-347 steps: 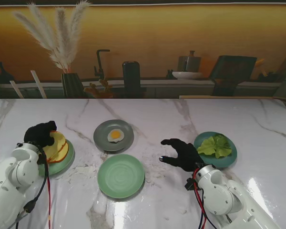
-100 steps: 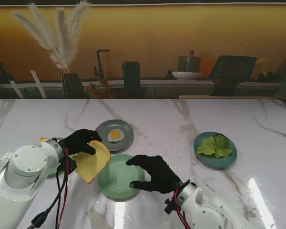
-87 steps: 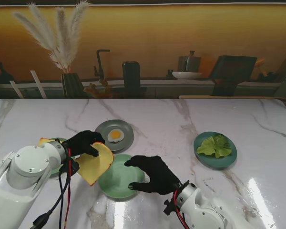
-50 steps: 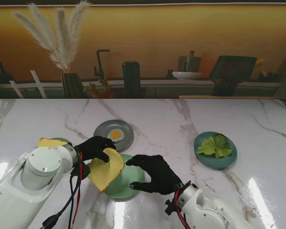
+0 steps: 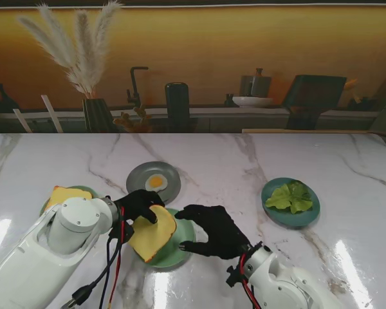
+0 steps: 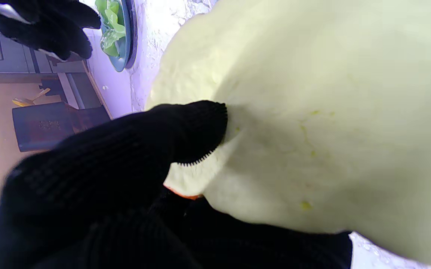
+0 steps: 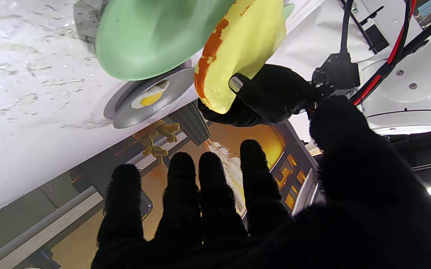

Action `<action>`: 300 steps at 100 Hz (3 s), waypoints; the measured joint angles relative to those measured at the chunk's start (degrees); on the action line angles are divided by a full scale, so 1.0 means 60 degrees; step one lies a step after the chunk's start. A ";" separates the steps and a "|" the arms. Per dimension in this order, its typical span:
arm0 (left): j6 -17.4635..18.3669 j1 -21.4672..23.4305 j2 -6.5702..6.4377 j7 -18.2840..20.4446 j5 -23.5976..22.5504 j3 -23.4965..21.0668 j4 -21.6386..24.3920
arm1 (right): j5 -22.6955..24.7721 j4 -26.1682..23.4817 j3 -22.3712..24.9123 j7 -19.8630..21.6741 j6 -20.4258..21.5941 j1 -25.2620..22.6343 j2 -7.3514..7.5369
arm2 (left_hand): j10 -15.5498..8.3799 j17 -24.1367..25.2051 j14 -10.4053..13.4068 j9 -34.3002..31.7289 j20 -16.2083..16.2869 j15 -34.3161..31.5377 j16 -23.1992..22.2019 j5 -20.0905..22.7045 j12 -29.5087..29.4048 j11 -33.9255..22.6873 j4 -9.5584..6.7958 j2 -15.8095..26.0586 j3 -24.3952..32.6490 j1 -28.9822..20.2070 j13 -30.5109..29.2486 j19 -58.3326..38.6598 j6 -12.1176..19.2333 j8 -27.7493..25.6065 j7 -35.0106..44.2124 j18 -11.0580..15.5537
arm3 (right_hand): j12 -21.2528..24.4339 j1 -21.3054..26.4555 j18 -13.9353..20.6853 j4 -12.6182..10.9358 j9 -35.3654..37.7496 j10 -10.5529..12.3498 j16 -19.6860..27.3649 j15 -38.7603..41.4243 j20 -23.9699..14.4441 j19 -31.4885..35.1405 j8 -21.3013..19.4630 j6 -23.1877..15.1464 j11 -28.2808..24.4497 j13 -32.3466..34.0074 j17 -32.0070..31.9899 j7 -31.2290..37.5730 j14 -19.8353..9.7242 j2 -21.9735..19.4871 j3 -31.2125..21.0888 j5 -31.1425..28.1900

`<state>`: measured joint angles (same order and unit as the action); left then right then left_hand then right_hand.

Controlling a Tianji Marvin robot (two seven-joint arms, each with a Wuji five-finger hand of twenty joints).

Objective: Prepare sandwich (Bread, lettuce, and egg)

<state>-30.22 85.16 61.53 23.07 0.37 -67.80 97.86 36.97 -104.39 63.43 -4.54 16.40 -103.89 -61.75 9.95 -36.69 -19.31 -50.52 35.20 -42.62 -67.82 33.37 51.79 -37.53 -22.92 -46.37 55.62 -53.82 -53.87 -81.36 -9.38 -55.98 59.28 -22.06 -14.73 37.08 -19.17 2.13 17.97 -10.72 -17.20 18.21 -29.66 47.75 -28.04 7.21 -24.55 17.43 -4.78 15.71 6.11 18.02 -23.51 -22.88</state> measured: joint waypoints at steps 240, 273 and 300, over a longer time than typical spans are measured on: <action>0.7591 0.3203 -0.0130 -0.0896 -0.3279 -0.2816 0.0739 | 0.1855 -0.0132 0.1580 -0.0316 -0.0813 -0.0297 -0.0018 | 0.0023 0.6714 0.0897 0.6318 -0.2235 0.4759 0.6541 -0.2670 -0.5545 0.3271 0.3104 0.2911 -0.4809 0.2269 0.7618 0.8275 0.0509 0.5988 -0.5940 0.1648 | 0.0000 0.0001 -0.0003 0.0000 0.0007 -0.0001 0.0000 0.0000 0.0003 -0.0002 0.0000 0.0019 -0.0001 0.0000 0.0004 0.0000 0.0000 0.0000 0.0000 0.0000; 0.8738 0.4246 -0.0297 -0.0700 -0.3578 -0.3410 0.0987 | 0.2768 0.0287 0.2186 -0.0384 -0.1400 -0.0144 0.0043 | -0.0061 0.6714 0.1070 0.6417 -0.2551 0.5084 0.6566 -0.3280 -0.5770 0.3927 0.3106 0.3794 -0.6163 0.2375 0.7865 0.9181 0.0717 0.5973 -0.6118 0.1655 | 0.0000 0.0001 -0.0003 0.0000 0.0010 0.0000 0.0000 0.0000 0.0003 -0.0002 0.0000 0.0181 -0.0002 0.0001 0.0126 0.0000 -0.0006 0.0074 0.0001 0.0000; 0.9392 0.4831 -0.0307 -0.0952 -0.4238 -0.3747 0.1006 | 0.3803 0.0550 0.2644 -0.0337 -0.1706 0.0023 0.0117 | -0.0073 0.6714 0.1153 0.6650 -0.2657 0.5318 0.6650 -0.3700 -0.5836 0.4729 0.3106 0.3938 -0.6703 0.2336 0.8247 1.0471 0.0734 0.5981 -0.6171 0.1756 | 0.0000 0.0081 -0.0003 0.0000 0.0010 0.0000 0.0000 0.0000 0.0003 -0.0002 0.0000 0.0163 -0.0004 0.0001 0.0129 0.0000 -0.0012 0.0259 0.0010 0.0000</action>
<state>26.13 114.14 59.69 17.36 -25.06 -90.28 103.89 59.79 -101.09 79.29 -6.56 6.16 -103.75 -61.05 9.51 3.59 -12.39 -10.62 19.26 -10.71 -27.92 11.18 16.78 -9.16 -4.29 -22.74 15.40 -39.80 -4.39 -18.53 -4.98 -20.09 22.26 -11.52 -14.73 37.57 -19.19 2.13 18.03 -10.72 -17.20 18.21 -29.64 47.74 -28.04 8.19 -24.57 17.44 -4.01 15.71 6.04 19.58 -23.45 -22.88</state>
